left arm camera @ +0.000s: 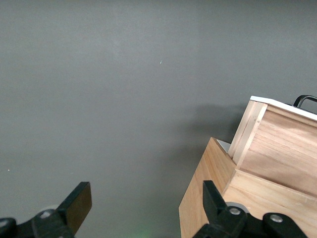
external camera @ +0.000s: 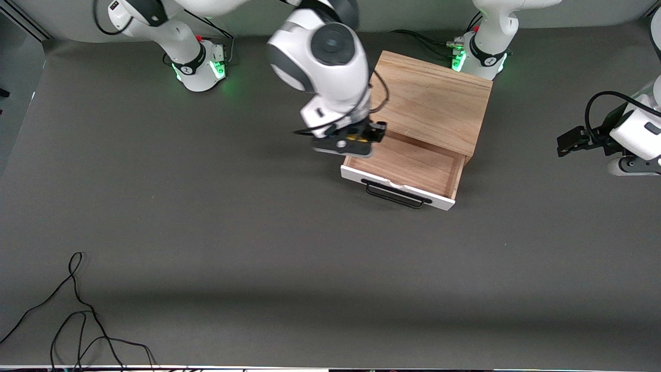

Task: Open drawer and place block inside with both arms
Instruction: 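Carry the yellow cube over the open drawer and lower it inside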

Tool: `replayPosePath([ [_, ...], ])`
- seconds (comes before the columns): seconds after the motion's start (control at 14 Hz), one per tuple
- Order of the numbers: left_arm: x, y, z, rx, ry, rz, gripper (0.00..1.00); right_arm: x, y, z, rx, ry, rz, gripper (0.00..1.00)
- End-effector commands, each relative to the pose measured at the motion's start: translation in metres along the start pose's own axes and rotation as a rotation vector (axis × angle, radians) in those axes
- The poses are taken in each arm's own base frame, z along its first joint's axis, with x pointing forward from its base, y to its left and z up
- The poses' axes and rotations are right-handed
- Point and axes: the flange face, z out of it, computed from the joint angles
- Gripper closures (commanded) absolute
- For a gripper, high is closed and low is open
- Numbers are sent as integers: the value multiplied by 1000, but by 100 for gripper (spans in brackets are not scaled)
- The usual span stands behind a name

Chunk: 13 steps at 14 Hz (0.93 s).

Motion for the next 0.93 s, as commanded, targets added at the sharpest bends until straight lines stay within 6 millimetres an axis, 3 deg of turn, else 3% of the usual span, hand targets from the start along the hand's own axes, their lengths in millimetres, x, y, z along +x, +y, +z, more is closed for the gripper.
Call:
replayPosePath([
  [0.0,-8,0,-4,7,39,20,0,9,-12,29,3,34,83,100],
  [0.14,-5,0,-7,5,45,19,0,-4,-25,52,14,43,92,100],
  [0.5,13,5,-12,-4,51,17,0,1,-29,95,13,42,139,100],
  [0.71,14,19,-13,-3,51,44,0,-12,-36,115,11,39,149,100],
  [0.86,14,12,-14,-3,52,35,0,-10,-37,127,18,38,169,100],
])
